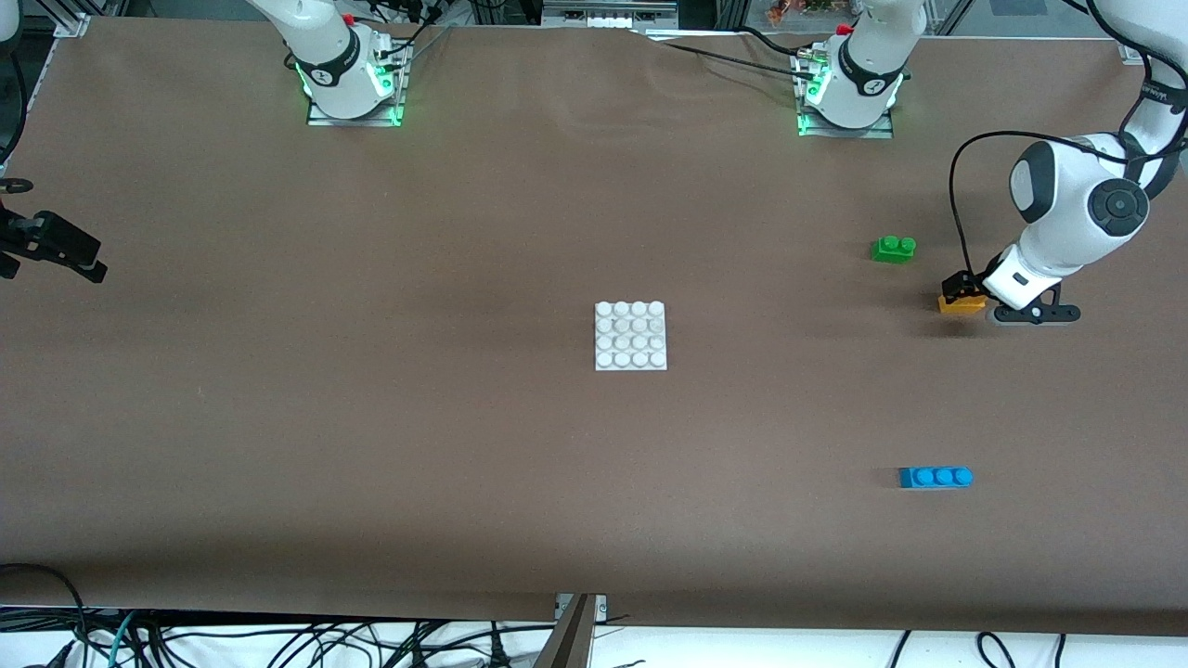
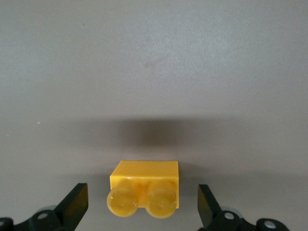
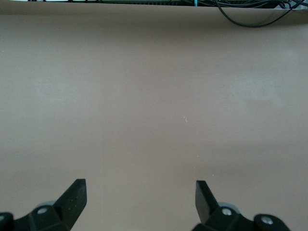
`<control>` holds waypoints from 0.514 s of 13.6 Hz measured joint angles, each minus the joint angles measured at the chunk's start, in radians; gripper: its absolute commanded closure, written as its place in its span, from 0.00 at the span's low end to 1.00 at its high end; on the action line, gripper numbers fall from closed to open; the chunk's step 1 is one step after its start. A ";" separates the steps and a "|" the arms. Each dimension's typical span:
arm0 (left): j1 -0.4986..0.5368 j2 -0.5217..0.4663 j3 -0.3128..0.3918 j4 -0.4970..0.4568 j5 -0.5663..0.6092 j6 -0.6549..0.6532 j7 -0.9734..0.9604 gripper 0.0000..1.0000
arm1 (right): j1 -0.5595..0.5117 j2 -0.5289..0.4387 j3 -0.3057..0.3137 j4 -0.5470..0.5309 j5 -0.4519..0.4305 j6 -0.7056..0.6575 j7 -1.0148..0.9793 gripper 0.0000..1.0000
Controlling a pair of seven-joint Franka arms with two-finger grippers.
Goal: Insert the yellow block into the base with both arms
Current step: 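Lower the left gripper onto the yellow block and grasp it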
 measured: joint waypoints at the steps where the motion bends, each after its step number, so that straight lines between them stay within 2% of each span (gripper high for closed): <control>1: 0.000 0.004 0.000 -0.002 0.000 0.008 0.000 0.00 | 0.000 0.000 0.002 0.000 0.000 0.000 0.000 0.00; 7: 0.011 0.078 0.001 -0.007 0.000 0.086 0.004 0.00 | 0.000 0.002 0.009 0.003 -0.001 0.000 0.000 0.00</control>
